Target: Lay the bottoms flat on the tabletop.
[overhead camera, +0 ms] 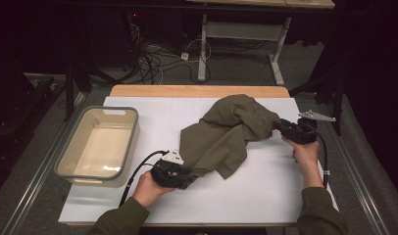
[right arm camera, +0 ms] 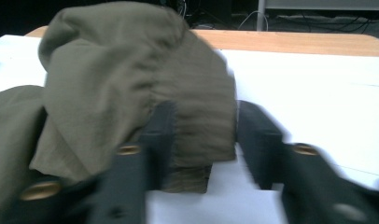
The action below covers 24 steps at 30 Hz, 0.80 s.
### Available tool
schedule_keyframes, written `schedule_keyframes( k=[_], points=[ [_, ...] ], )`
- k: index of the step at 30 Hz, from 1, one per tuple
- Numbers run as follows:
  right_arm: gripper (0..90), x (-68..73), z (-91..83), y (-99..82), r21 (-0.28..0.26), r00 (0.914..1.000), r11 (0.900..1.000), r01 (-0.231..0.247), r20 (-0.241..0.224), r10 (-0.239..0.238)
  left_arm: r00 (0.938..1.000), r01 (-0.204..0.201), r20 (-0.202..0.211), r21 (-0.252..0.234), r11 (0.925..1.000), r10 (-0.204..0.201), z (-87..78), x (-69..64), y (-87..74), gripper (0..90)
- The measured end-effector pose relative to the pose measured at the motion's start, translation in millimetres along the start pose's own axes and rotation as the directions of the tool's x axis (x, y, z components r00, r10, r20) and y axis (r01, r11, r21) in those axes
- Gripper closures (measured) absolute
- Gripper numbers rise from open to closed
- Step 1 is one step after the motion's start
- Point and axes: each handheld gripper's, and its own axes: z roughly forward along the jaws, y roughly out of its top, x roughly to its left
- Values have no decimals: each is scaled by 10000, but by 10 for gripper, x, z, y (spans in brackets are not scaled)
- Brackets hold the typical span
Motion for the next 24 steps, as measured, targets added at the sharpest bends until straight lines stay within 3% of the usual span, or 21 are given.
schedule_keyframes(
  k=[3, 6, 10, 17, 20, 24],
  points=[
    [433, 78, -94, 39, -1, 9995, 9995, 314, 71, -314, 10000, 29, -54, -40, 10000, -29, -36, -16, 4, 420],
    [391, 163, -206, 69, -14, 9984, 9984, 565, -61, -565, 9999, -21, -98, -84, 10000, 21, -71, -45, -8, 294],
    [359, 285, -288, 25, 309, 9953, 9953, 922, -313, -913, 9998, 1, -193, -88, 10000, -2, -121, -73, -73, 217],
    [361, 503, -268, -201, 1328, 9844, 9846, 1137, -1492, -936, 9994, 56, -342, -139, 9999, -61, -214, -116, -221, 175],
    [364, 626, -215, -319, 1633, 9668, 9760, 1438, -2336, -1034, 9991, 191, -370, -213, 9996, -199, -242, -130, -299, 174],
    [336, 823, -129, -408, 1902, 9414, 9606, 2024, -3080, -1374, 9984, 170, -536, -136, 9998, -177, -245, -130, -370, 139]
  ],
)
